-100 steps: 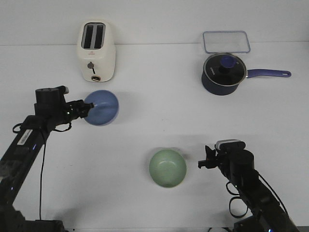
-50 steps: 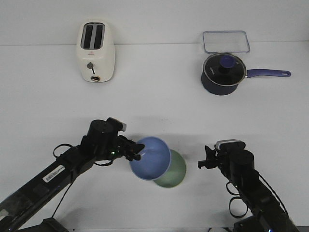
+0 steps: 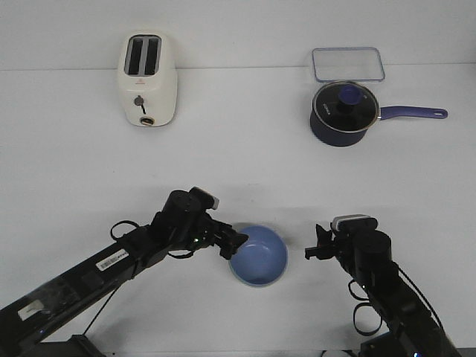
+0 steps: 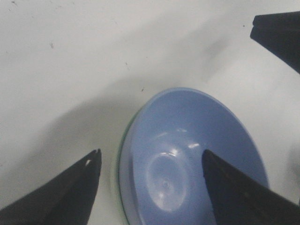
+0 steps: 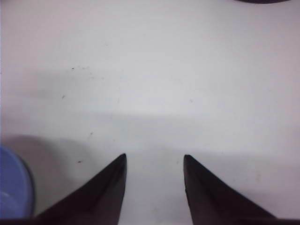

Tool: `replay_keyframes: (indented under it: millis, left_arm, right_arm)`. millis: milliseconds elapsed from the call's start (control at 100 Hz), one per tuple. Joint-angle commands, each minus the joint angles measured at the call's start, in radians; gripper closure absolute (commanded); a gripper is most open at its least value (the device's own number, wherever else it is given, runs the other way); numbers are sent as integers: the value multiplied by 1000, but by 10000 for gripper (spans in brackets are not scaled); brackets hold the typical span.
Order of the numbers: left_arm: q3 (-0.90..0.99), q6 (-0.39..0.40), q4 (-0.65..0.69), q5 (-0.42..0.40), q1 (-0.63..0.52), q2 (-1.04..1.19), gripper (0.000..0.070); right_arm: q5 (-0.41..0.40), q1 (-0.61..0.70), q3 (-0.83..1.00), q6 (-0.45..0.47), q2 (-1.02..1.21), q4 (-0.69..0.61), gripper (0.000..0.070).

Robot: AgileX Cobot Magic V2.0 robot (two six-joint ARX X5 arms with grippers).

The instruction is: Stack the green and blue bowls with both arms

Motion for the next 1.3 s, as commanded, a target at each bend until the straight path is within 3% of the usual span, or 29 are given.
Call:
replay_keyframes:
  millis: [0,30,90,120,170,280,430,540,640,1290]
  left_arm:
    - [13,18,-12,-5,30,-43,288]
    - [13,31,-26,-20,46,-68,315]
    - [12,57,-69,-85,80,-125,458]
    - [13,77,-94,-128,97,-158,549]
    - [12,127,-143,-215,128,-215,700]
    - [-16,180,-222,-497,181,-346,686]
    - [-230,229,-58,-613,261,-622,687]
    - [-433,262,154,-616,328,-842,688]
    - [-551,262,254,-616,385,-975,687]
    - [-563,260,218,-616,429,-1128,685]
  right_arm:
    - [2,5,6,-8,2,10,452]
    - [2,5,6,-12,0,10,452]
    - [6,5,6,-18,-11,9,466]
    - [6,5,6,-24,-22,9,515]
    - [6,5,6,-35,-50,9,681]
    - [26,5,-17,-38,-140,40,700]
    - [39,5,-115,-109,-349,138,700]
    - [104,5,-172,-113,-482,168,700]
    - [183,5,-179,-113,-522,167,700]
    - [197,5,-179,-113,-547,167,700]
